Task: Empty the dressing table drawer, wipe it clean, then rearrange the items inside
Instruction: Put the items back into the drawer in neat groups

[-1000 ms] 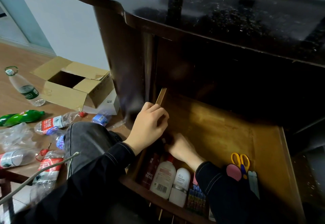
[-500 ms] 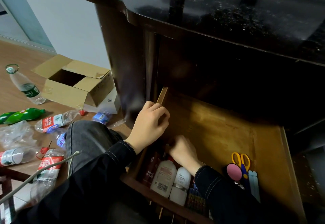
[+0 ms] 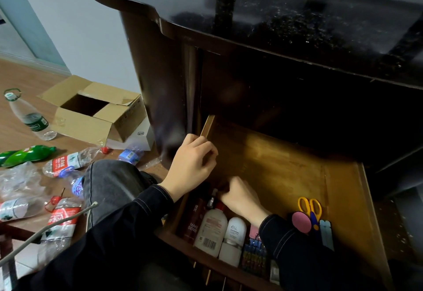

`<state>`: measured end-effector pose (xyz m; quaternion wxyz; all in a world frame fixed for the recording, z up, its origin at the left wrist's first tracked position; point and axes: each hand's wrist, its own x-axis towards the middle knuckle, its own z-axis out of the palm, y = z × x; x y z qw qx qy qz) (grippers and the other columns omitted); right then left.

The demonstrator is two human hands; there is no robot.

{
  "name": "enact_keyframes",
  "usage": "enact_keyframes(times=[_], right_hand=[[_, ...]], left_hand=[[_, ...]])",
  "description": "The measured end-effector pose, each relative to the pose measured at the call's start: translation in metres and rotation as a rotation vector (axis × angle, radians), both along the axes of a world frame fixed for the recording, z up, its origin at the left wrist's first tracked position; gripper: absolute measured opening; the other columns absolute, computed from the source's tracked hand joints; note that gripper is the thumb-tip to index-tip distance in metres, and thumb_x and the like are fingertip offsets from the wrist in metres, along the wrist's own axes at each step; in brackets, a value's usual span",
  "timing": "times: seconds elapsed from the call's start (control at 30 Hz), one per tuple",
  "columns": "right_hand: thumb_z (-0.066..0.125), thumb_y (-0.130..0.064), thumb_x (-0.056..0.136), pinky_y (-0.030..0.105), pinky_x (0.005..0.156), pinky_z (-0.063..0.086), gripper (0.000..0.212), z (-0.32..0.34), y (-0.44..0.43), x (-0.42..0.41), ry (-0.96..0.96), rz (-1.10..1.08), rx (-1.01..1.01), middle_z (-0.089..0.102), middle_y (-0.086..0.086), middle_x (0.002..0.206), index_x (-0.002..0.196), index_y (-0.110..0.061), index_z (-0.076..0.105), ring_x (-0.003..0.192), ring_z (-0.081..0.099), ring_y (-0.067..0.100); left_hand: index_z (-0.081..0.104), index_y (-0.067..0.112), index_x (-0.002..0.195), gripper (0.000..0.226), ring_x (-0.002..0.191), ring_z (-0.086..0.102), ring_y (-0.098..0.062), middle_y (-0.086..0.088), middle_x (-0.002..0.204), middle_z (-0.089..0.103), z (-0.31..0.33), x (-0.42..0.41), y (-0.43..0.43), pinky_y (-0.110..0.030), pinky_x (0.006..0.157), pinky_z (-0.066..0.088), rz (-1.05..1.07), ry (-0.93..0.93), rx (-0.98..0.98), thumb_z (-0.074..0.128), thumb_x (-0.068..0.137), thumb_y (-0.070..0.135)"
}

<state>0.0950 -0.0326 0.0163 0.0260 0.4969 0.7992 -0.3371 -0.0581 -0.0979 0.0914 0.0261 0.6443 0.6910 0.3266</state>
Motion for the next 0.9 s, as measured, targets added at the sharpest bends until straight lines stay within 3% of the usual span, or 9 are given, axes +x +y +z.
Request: enact_keyframes(times=[0.17, 0.27, 0.37, 0.47, 0.57, 0.67, 0.8, 0.9], right_hand=[[0.065, -0.026, 0.091, 0.039, 0.075, 0.060, 0.008, 0.027, 0.002, 0.030, 0.050, 0.065, -0.040, 0.070, -0.010, 0.094, 0.099, -0.028, 0.068, 0.082, 0.069, 0.010], [0.066, -0.033, 0.093, 0.030, 0.081, 0.057, 0.007, 0.051, 0.001, 0.057, 0.152, 0.056, -0.028, 0.068, -0.018, 0.099, 0.099, -0.034, 0.071, 0.092, 0.064, -0.001], [0.065, -0.036, 0.094, 0.017, 0.077, 0.050, 0.007, 0.082, -0.006, 0.090, 0.243, 0.019, 0.010, 0.069, -0.022, 0.094, 0.092, -0.040, 0.071, 0.091, 0.062, -0.008], [0.064, -0.040, 0.093, 0.016, 0.077, 0.050, 0.008, 0.111, -0.020, 0.129, 0.287, 0.012, 0.071, 0.067, -0.035, 0.095, 0.092, -0.044, 0.070, 0.092, 0.060, -0.013], [0.064, -0.051, 0.089, 0.016, 0.074, 0.051, 0.010, 0.125, -0.046, 0.171, 0.254, 0.037, 0.110, 0.065, -0.035, 0.099, 0.093, -0.045, 0.070, 0.093, 0.061, -0.010], [0.065, -0.071, 0.075, 0.018, 0.072, 0.051, 0.038, 0.123, -0.076, 0.203, 0.195, 0.136, 0.060, 0.067, -0.023, 0.100, 0.096, -0.041, 0.072, 0.088, 0.063, -0.001], [0.059, -0.073, 0.080, 0.021, 0.079, 0.049, 0.048, 0.102, -0.101, 0.222, -0.060, 0.349, 0.194, 0.057, -0.025, 0.103, 0.113, -0.039, 0.066, 0.100, 0.053, -0.003], [0.053, -0.066, 0.087, 0.024, 0.077, 0.048, 0.043, 0.092, -0.108, 0.228, -0.004, 0.341, 0.360, 0.059, -0.020, 0.101, 0.111, -0.034, 0.071, 0.099, 0.052, -0.001]], left_hand=[[0.073, 0.015, 0.095, 0.012, 0.092, 0.045, -0.019, 0.004, 0.097, 0.064, 0.007, 0.001, -0.008, -0.022, 0.075, 0.035, -0.039, -0.014, -0.038, 0.067, 0.085, 0.010], [0.072, 0.016, 0.094, 0.010, 0.086, 0.050, -0.016, 0.006, 0.096, 0.064, 0.020, 0.006, -0.018, -0.028, 0.075, 0.042, -0.117, -0.034, -0.058, 0.066, 0.088, 0.011], [0.071, 0.017, 0.097, 0.009, 0.088, 0.057, -0.012, 0.008, 0.096, 0.063, 0.031, 0.015, -0.033, -0.032, 0.082, 0.048, -0.253, -0.034, -0.096, 0.065, 0.091, 0.015], [0.069, 0.021, 0.100, 0.011, 0.091, 0.057, -0.008, 0.012, 0.097, 0.062, 0.039, 0.030, -0.052, -0.032, 0.081, 0.049, -0.373, -0.012, -0.118, 0.062, 0.095, 0.027], [0.068, 0.027, 0.101, 0.027, 0.092, 0.054, -0.002, 0.018, 0.096, 0.059, 0.038, 0.044, -0.077, -0.026, 0.083, 0.048, -0.486, 0.029, -0.170, 0.058, 0.094, 0.051], [0.067, 0.028, 0.103, 0.045, 0.097, 0.053, 0.001, 0.017, 0.101, 0.060, 0.025, 0.055, -0.101, -0.021, 0.088, 0.046, -0.600, 0.050, -0.281, 0.059, 0.085, 0.069], [0.068, 0.022, 0.099, 0.039, 0.098, 0.054, -0.005, 0.010, 0.099, 0.061, 0.009, 0.067, -0.113, -0.028, 0.082, 0.049, -0.640, 0.145, -0.247, 0.065, 0.085, 0.059], [0.066, 0.019, 0.094, 0.033, 0.094, 0.054, -0.007, 0.009, 0.095, 0.059, 0.004, 0.070, -0.115, -0.031, 0.078, 0.050, -0.648, 0.124, -0.178, 0.066, 0.089, 0.052]])
